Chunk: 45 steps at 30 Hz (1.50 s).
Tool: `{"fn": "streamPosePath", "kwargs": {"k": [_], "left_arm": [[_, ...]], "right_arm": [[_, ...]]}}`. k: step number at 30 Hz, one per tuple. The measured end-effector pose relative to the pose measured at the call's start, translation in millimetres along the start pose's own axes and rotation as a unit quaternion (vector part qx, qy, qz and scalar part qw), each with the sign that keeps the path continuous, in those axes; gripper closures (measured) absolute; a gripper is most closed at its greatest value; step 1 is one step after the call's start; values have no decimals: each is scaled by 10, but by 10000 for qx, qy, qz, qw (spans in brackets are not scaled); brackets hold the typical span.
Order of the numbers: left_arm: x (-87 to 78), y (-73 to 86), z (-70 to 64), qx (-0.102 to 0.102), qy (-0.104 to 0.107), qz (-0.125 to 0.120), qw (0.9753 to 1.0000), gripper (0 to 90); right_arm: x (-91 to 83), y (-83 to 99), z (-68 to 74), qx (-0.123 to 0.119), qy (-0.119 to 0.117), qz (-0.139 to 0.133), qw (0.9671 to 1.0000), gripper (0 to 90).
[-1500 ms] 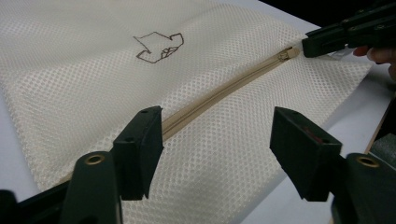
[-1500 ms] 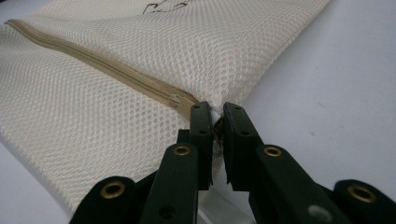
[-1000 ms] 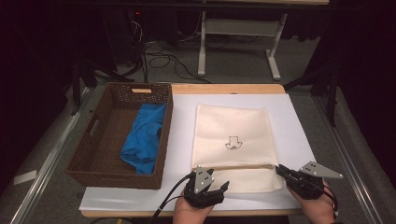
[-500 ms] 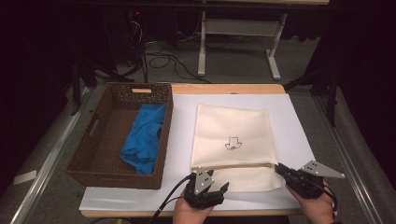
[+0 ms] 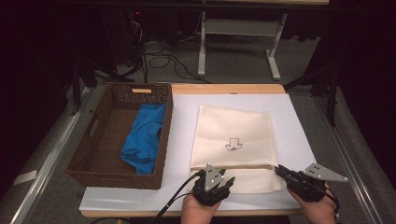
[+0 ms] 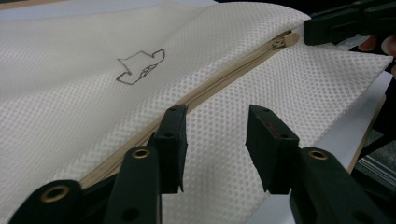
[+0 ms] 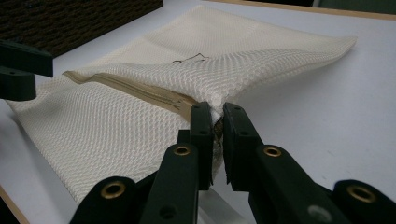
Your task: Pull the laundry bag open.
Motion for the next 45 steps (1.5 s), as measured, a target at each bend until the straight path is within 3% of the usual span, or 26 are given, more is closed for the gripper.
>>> {"fn": "streamPosePath", "kwargs": {"k": [5, 10, 22, 30, 45], "left_arm": [[144, -82, -155, 76, 40, -82, 9999, 680], [239, -151, -246, 58, 69, -112, 9999, 624], [477, -273, -557, 253, 285, -29, 9993, 632], [575, -309, -646, 352, 310, 21, 9989, 616], [705, -338, -728, 311, 314, 116, 9990, 601]], "right_arm": [[-4, -14, 3, -21, -12, -19, 10000, 845], [-6, -19, 3, -5, -40, -35, 10000, 844], [-14, -35, 17, -10, -105, -99, 9999, 844], [-15, -35, 43, -18, -144, -101, 9998, 845], [-15, -41, 69, -44, -199, -145, 9997, 845]]}}
Point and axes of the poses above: each handheld gripper's, and its own axes: x roughly forward along the jaws, y roughly out of its underside, z roughly to its left, the point moved 4 cm from there along x, roughly forward along the jaws, and after that the axes turned 12 degrees about -y, right-handed, at the moved point
